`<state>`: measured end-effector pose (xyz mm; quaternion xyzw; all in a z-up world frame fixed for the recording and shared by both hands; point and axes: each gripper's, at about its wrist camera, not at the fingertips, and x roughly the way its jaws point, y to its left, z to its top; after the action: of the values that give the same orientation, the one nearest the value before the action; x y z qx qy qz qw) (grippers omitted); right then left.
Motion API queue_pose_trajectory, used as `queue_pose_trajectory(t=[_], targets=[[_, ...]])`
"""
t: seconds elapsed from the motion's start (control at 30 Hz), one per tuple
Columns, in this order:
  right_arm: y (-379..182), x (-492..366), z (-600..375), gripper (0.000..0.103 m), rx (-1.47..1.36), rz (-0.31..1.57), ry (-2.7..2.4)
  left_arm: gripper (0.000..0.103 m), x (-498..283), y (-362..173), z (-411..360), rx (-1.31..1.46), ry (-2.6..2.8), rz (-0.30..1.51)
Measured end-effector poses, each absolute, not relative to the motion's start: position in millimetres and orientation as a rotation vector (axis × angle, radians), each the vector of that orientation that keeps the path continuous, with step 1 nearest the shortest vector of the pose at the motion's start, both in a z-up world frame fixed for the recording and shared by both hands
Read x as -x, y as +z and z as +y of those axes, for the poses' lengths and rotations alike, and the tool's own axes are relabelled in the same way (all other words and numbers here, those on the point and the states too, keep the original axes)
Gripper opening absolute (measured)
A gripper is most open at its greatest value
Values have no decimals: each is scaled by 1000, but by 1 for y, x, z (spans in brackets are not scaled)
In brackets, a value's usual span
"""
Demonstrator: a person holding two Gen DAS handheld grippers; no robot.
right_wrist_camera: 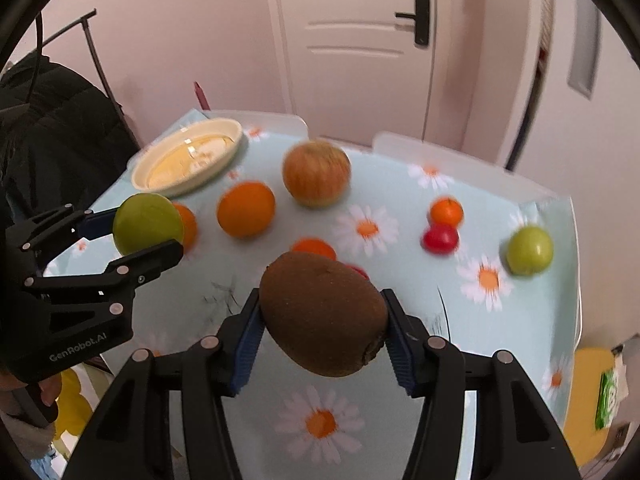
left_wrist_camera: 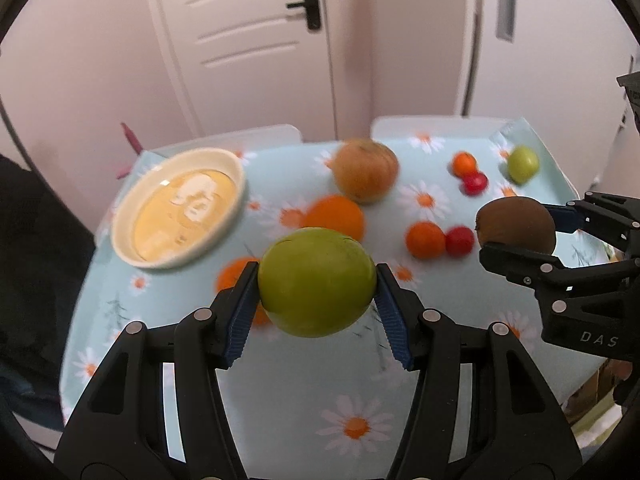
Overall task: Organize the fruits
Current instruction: 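Carry the green apple with the left tool into the cream bowl and release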
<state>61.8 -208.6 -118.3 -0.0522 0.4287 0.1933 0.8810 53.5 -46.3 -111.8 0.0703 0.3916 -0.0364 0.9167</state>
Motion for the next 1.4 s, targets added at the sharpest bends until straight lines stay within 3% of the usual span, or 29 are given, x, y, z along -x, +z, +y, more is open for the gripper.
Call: queue_pose_trajectory(t=[0.57, 0.97, 1.4], targets=[[-78, -135, -96, 52, 86, 879, 443, 61, -130, -83, 80, -147, -35, 786], [-92, -203, -23, 52, 48, 895, 399, 61, -213, -118, 137, -179, -97, 822], [-111, -238, -9, 52, 20, 932, 319, 61, -261, -159, 134, -222, -173, 872]])
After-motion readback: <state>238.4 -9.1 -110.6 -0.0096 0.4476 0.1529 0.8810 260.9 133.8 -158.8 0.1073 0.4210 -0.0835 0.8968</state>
